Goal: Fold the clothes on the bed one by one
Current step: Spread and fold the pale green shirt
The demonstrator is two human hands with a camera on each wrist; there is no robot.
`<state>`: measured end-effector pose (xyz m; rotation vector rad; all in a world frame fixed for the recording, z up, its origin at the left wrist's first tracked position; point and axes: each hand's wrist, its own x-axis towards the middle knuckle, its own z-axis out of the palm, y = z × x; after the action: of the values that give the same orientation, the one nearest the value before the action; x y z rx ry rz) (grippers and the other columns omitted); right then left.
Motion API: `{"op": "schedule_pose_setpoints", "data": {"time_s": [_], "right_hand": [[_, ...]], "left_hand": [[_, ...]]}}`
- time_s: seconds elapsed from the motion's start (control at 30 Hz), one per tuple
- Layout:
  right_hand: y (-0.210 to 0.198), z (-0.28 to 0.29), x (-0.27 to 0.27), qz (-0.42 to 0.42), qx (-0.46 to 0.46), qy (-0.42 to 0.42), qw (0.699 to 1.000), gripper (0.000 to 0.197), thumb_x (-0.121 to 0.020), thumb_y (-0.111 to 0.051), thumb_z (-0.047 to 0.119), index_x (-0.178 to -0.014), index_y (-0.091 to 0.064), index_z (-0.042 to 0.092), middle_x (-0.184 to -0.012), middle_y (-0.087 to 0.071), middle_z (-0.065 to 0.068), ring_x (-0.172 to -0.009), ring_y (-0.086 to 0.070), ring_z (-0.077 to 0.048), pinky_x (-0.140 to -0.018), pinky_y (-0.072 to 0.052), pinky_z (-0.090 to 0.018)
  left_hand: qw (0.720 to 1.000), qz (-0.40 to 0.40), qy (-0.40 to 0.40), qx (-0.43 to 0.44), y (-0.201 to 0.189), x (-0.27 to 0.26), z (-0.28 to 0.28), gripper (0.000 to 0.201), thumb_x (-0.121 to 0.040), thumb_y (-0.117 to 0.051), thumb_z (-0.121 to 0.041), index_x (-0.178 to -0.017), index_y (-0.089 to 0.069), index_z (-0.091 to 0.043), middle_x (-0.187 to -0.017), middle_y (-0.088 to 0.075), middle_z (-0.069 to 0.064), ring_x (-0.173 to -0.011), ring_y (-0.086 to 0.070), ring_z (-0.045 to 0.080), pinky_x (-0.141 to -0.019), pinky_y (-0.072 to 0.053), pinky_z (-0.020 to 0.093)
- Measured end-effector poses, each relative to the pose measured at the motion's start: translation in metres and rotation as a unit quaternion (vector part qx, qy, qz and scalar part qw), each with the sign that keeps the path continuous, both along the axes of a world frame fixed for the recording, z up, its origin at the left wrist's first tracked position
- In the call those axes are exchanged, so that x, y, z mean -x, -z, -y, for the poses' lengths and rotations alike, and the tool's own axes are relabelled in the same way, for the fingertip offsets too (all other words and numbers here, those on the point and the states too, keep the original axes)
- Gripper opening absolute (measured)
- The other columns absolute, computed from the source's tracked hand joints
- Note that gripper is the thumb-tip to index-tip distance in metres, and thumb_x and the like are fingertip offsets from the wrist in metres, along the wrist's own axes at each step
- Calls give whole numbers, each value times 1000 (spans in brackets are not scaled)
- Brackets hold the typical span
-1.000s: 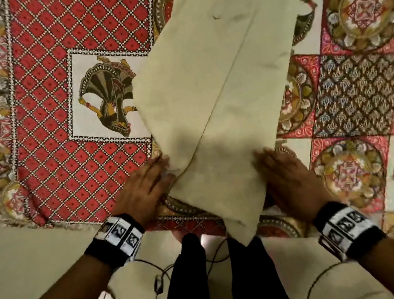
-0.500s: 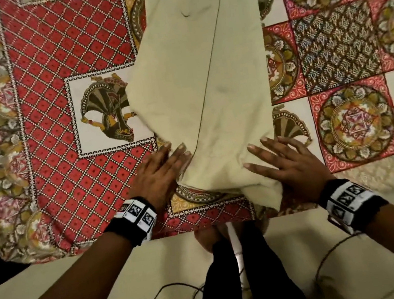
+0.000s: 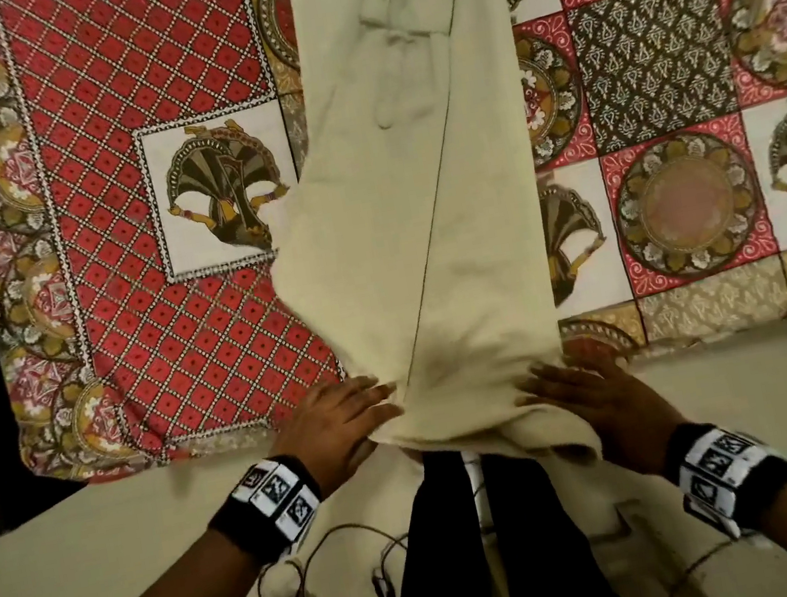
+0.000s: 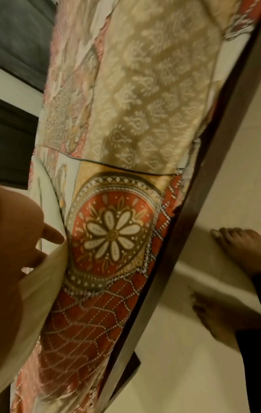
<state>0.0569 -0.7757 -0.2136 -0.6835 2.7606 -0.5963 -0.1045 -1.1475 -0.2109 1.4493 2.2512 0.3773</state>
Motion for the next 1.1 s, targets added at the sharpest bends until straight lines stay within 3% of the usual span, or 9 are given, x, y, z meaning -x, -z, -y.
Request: {"op": "schedule_pose_setpoints", "data": {"time_s": [0.1,0.2,0.37,0.43,0.5,0.67,0.8,0.93,1.1], "right_hand": [[-31,21,-22,5,88,165,982,52,-81,-54,8,-132,-51,19,-126,-66,-8,-107,-60,-24,-85,-56,-33],[-45,23,-8,8,100,281,954,33,-78,-43,17,-96,-65,1,-77,-71,-23,-63,-69,-40,-48,-53,-37],[-60,-6,85,-12,160,374,913,23,-94,-53,15,-92,-71,2,-71,-71,-13,-56,-67,-29,-51,-45,-25],[-60,-17,131,12,257,396,881,16,-101,-58,10,-108,-68,20,-85,-71,7,-73,-68,-3,-61,-47,-19],[-54,-30,179,66,353,405,841,25,-101,-60,13,-116,-63,33,-108,-70,12,-99,-66,0,-82,-53,-21],[-18,-59,296,116,344,473,803,27,-97,-64,17,-123,-69,7,-104,-70,8,-92,-65,1,-84,-55,-26],[-2,-66,340,125,315,505,794,40,-99,-64,19,-134,-58,1,-103,-62,9,-77,-59,15,-72,-46,-5],[-8,-64,322,26,150,486,860,57,-93,-57,50,-140,-51,18,-127,-60,1,-110,-56,-12,-94,-49,-32],[-12,10,253,-85,94,242,962,46,-97,-54,17,-140,-52,1,-143,-55,-17,-135,-49,-31,-114,-39,-46]], "left_hand": [[994,82,-73,11,-22,-33,2,41,-82,-50,-29,-122,-62,-30,-123,-67,-9,-115,-58,14,-92,-37,32],[963,137,-227,-37,-38,-32,-10,26,-90,-48,-31,-114,-58,-29,-105,-68,-1,-95,-58,19,-84,-40,32],[946,75,-295,-111,-65,46,-48,35,-97,-46,-37,-107,-68,-11,-104,-65,9,-100,-55,26,-84,-39,32],[947,48,-299,-109,-63,94,-66,35,-98,-49,-37,-106,-69,-9,-104,-65,11,-100,-52,25,-83,-33,29],[940,51,-324,-95,-54,141,-81,36,-97,-53,-39,-110,-69,-9,-103,-62,13,-100,-52,28,-82,-37,32],[905,100,-406,-80,-27,229,-121,31,-94,-57,-40,-108,-69,-14,-83,-60,2,-79,-53,21,-71,-42,32],[841,132,-518,-89,1,262,-134,34,-90,-63,-33,-121,-61,-20,-83,-63,-2,-77,-59,18,-74,-52,33],[863,21,-497,-85,-10,244,-135,35,-91,-55,-19,-125,-61,-12,-112,-68,10,-103,-63,28,-91,-51,39],[952,-12,-304,-24,-22,148,-157,51,-97,-38,-20,-145,-45,-2,-155,-38,18,-145,-31,33,-121,-25,41]]}}
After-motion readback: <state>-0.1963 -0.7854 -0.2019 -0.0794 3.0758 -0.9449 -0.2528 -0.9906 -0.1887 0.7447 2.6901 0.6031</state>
